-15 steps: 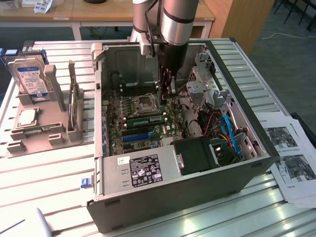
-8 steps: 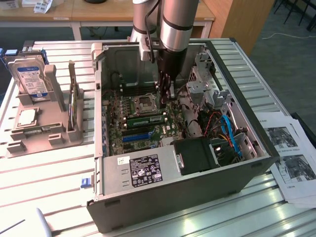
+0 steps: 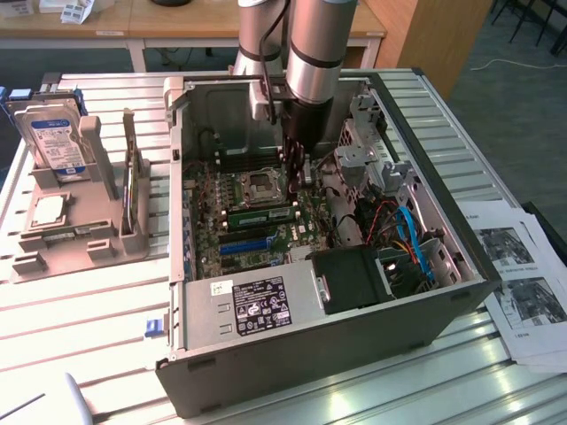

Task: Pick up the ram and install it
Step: 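Press down the ram until it locks into place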

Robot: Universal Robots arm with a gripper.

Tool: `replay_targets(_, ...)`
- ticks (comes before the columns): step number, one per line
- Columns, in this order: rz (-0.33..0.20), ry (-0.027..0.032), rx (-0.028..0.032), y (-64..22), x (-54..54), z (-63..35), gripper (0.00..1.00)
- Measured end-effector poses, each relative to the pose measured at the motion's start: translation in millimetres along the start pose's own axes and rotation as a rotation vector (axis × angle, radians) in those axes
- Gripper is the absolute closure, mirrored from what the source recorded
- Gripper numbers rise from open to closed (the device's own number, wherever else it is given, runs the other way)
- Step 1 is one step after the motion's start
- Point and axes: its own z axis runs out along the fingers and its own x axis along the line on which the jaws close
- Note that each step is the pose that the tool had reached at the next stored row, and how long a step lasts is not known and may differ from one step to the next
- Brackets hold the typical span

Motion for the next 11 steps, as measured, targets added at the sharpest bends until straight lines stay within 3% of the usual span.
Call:
replay_targets(6,0.0,0.0003,-0.0001,-0.1,0.0,1.9,0.9)
replay_targets(11,0.0,0.0,-0.0002,-7.7,-0.1,1.7,0.9)
